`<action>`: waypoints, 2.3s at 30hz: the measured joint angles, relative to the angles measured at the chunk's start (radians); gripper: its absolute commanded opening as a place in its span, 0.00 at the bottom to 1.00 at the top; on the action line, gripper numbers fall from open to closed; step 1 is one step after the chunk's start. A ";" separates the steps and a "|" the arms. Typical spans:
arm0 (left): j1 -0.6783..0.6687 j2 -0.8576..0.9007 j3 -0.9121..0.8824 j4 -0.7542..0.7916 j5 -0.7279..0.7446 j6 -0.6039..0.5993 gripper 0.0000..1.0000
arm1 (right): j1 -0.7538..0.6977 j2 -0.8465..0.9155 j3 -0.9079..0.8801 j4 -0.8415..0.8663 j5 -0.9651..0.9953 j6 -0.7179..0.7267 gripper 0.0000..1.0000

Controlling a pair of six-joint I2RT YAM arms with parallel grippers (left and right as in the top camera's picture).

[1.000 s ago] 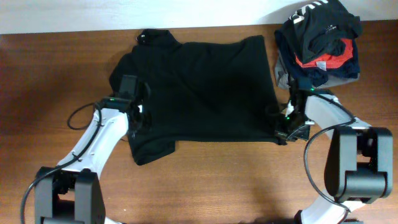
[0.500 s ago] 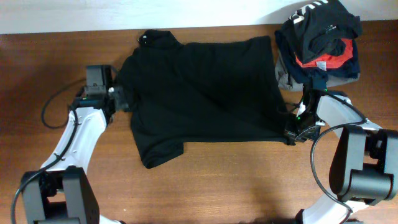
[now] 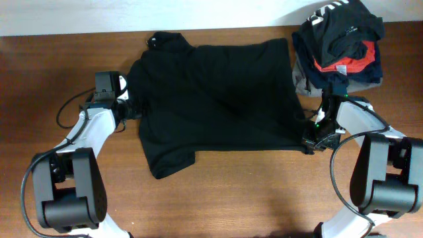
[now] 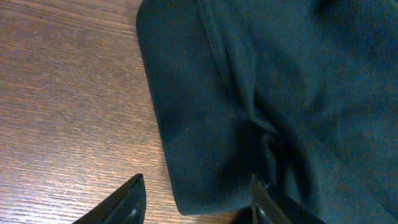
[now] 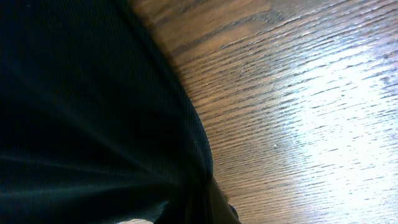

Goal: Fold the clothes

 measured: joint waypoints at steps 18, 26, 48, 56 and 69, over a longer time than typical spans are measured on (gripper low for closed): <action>0.002 0.092 0.000 0.025 0.050 -0.043 0.55 | 0.000 0.000 0.000 -0.002 0.000 -0.006 0.04; 0.002 0.104 0.000 0.042 0.047 -0.071 0.01 | 0.000 0.000 0.000 -0.002 0.000 -0.007 0.04; 0.190 0.107 0.008 0.010 0.041 -0.081 0.01 | 0.000 0.000 0.000 -0.002 0.001 -0.014 0.04; 0.247 0.107 0.010 0.011 -0.034 -0.043 0.01 | 0.000 0.000 0.000 -0.002 0.004 -0.014 0.04; 0.259 0.107 0.023 -0.032 -0.124 0.008 0.41 | -0.002 0.006 0.015 -0.042 0.032 -0.018 0.36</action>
